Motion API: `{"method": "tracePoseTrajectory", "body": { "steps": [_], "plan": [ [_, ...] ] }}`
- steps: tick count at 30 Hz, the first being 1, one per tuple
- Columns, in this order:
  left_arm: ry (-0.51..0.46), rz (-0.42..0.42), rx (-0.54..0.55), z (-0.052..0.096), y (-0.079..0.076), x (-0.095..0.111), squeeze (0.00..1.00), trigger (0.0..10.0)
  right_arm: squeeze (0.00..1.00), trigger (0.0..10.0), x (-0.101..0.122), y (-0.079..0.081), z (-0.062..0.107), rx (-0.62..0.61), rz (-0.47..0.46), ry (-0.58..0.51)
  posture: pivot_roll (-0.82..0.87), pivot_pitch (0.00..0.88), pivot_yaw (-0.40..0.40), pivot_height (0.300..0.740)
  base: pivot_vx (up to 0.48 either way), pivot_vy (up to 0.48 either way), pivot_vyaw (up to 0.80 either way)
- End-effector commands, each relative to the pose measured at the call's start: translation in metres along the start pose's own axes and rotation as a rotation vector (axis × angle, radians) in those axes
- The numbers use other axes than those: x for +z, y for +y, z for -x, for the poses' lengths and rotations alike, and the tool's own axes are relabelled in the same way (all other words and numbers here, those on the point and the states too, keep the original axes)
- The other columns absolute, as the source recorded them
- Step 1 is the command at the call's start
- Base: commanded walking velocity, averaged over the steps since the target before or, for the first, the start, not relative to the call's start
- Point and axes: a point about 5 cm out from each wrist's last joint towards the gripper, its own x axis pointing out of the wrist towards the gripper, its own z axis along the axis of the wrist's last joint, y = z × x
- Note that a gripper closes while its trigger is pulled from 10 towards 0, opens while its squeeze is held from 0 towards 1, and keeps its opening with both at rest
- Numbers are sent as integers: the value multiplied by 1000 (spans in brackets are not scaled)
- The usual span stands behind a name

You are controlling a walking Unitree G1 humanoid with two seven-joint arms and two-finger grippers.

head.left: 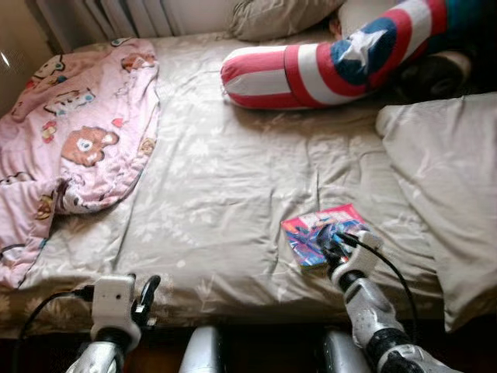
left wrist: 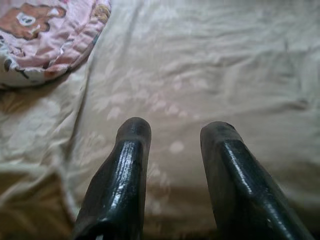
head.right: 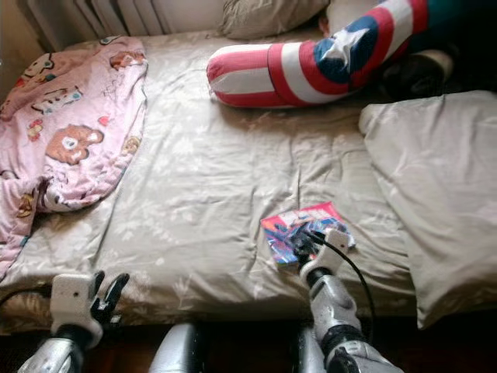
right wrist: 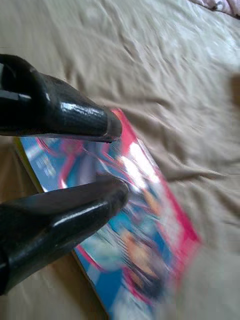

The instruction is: Clean up the room

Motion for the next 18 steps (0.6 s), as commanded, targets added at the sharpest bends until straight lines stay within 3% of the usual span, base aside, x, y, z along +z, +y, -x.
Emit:
{"method": "tracePoseTrajectory", "body": {
  "steps": [1, 3, 6, 11, 18],
  "plan": [
    [22, -14, 28, -2, 5, -8, 0, 10000, 0, 10000, -1, -5, 4, -23, 36, -17, 118, 0, 45, 608, 0, 0, 0],
    [23, 2, 27, -10, 2, -13, 0, 10000, 0, 10000, 1, -20, 13, -76, 54, -56, 77, 0, 37, 608, 0, 0, 0],
    [26, 17, 25, -22, -3, -17, 0, 10000, 0, 10000, 3, -27, 18, -96, 79, -75, 53, 0, 31, 608, 0, 0, 0],
    [28, 32, 24, -30, -7, -22, 0, 10000, 0, 10000, 2, -31, 21, -97, 89, -77, 36, 0, 25, 613, 0, 0, 0],
    [82, 51, 27, -42, -9, -40, 0, 10000, 0, 10000, -13, -29, 20, -117, 97, 23, 30, 0, 23, 643, 0, 0, 0]
  ]
}}
